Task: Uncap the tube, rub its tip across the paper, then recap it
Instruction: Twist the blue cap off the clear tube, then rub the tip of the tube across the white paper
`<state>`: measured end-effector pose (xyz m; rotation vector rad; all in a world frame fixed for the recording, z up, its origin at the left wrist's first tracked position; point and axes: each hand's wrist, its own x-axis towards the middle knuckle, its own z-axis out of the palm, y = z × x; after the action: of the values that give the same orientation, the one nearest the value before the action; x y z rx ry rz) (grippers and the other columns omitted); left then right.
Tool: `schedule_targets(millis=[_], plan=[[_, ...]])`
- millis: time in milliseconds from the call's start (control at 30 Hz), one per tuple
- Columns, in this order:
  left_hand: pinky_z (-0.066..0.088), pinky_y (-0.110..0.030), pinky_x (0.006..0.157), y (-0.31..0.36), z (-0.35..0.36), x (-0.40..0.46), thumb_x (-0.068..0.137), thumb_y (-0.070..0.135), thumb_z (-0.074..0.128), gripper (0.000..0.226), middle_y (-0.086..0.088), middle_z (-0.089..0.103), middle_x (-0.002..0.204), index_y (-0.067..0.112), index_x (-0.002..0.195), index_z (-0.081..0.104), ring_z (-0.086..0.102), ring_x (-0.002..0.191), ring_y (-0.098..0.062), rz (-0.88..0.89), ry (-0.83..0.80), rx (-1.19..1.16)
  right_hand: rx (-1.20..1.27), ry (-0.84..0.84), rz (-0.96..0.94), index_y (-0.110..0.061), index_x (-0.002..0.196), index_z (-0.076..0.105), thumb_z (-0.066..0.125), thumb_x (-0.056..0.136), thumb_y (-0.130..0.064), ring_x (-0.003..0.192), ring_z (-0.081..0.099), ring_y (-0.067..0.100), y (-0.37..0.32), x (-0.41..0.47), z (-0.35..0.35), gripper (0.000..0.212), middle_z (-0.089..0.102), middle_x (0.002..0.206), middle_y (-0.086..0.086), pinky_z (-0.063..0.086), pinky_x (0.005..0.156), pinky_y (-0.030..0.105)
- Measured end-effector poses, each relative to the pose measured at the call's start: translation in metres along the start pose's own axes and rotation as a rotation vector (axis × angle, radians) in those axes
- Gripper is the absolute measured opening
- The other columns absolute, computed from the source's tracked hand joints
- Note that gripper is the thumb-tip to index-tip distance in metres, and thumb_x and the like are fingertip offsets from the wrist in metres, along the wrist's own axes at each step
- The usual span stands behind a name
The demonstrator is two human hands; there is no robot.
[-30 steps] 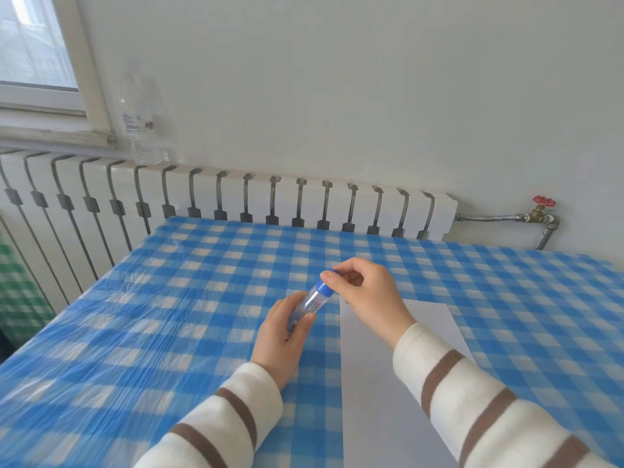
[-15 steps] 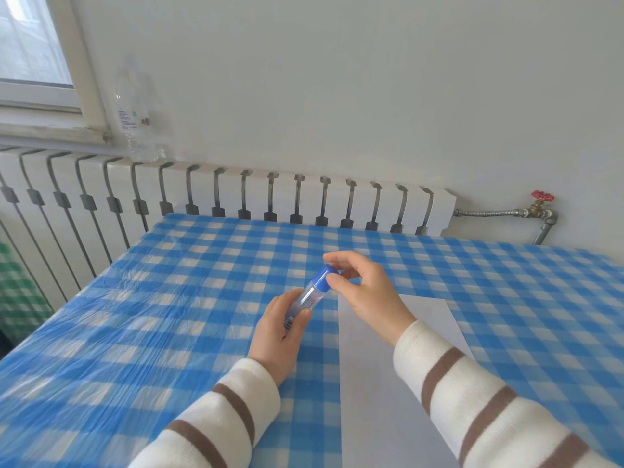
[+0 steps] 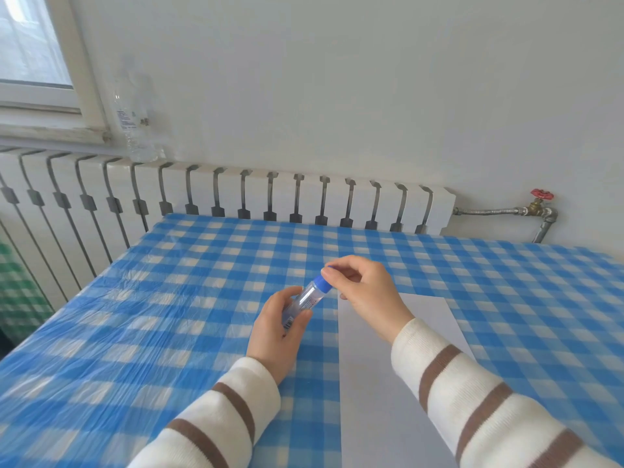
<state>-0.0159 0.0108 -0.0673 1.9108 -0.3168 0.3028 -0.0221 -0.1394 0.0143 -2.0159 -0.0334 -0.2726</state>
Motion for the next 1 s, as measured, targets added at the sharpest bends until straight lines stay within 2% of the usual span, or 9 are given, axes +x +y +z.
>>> schedule_targets(millis=[100,400,467,600,700,800,867,933,1000], plan=[[0.039,-0.014,0.072,0.0,0.0,-0.001,0.087,0.023,0.059,0.024,0.013,0.057,0.096,0.032,0.106,0.049,0.054,0.089,-0.004,-0.005,0.011,-0.017,0.006,-0.008,-0.015,-0.019,0.107,0.068,0.061,0.092,-0.022,0.092,0.063,0.012,0.0,-0.001,0.0,0.017,0.068,0.099,-0.003,0.056,0.085,0.033],[0.038,-0.012,0.07,0.002,0.0,0.0,0.089,0.028,0.056,0.023,0.019,0.055,0.097,0.041,0.103,0.044,0.053,0.09,0.001,-0.027,0.021,0.015,0.016,-0.014,-0.055,-0.022,0.117,0.064,0.051,0.095,-0.009,0.104,0.059,0.014,-0.002,-0.002,-0.002,0.029,0.066,0.112,-0.002,0.052,0.095,0.043],[0.038,-0.012,0.069,0.002,0.0,0.0,0.089,0.028,0.055,0.023,0.019,0.055,0.095,0.043,0.101,0.043,0.052,0.089,0.002,-0.03,0.029,0.014,0.023,-0.009,-0.055,-0.022,0.117,0.064,0.052,0.094,-0.009,0.104,0.06,0.015,-0.001,-0.002,-0.002,0.029,0.065,0.112,-0.001,0.052,0.095,0.041],[0.037,-0.012,0.067,0.001,-0.001,0.001,0.088,0.029,0.056,0.02,0.021,0.053,0.093,0.038,0.103,0.045,0.052,0.086,0.005,-0.069,0.067,-0.01,0.059,0.007,-0.034,-0.025,0.115,0.062,0.052,0.094,-0.01,0.1,0.064,0.014,0.005,-0.001,-0.003,0.028,0.065,0.114,-0.002,0.053,0.085,0.021],[0.035,-0.01,0.067,0.001,-0.003,0.001,0.088,0.03,0.057,0.021,0.024,0.052,0.093,0.04,0.101,0.044,0.051,0.087,0.01,-0.094,0.105,-0.038,0.097,0.018,0.004,-0.024,0.118,0.061,0.055,0.093,-0.01,0.098,0.067,0.015,0.011,0.0,-0.001,0.029,0.064,0.117,-0.001,0.05,0.078,0.013],[0.037,-0.004,0.066,0.001,-0.005,0.002,0.088,0.027,0.057,0.021,0.025,0.053,0.094,0.036,0.104,0.046,0.047,0.088,0.02,-0.087,0.14,-0.054,0.095,0.009,0.056,-0.021,0.121,0.06,0.06,0.09,-0.01,0.106,0.064,0.022,0.016,0.001,0.005,0.033,0.06,0.121,0.003,0.051,0.089,0.026],[0.036,0.002,0.065,0.001,-0.005,0.003,0.089,0.026,0.056,0.019,0.023,0.055,0.093,0.031,0.106,0.049,0.05,0.087,0.016,-0.088,0.175,-0.063,0.067,-0.017,0.074,-0.021,0.118,0.06,0.061,0.088,-0.008,0.107,0.062,0.023,0.019,0.002,0.009,0.033,0.058,0.12,0.005,0.051,0.094,0.032],[0.038,-0.003,0.066,0.0,-0.007,0.004,0.088,0.024,0.057,0.016,0.018,0.058,0.092,0.028,0.104,0.053,0.054,0.086,0.004,-0.089,0.221,-0.08,0.02,-0.04,0.061,-0.021,0.113,0.062,0.061,0.086,-0.005,0.104,0.061,0.019,0.022,0.002,0.015,0.032,0.058,0.117,0.005,0.051,0.09,0.027],[0.038,-0.01,0.067,0.0,-0.009,0.004,0.088,0.024,0.057,0.016,0.014,0.059,0.092,0.027,0.103,0.053,0.054,0.085,0.001,-0.095,0.265,-0.105,-0.027,-0.064,0.04,-0.021,0.109,0.062,0.061,0.085,-0.003,0.101,0.059,0.013,0.025,0.003,0.022,0.03,0.059,0.116,0.002,0.048,0.084,0.018]])
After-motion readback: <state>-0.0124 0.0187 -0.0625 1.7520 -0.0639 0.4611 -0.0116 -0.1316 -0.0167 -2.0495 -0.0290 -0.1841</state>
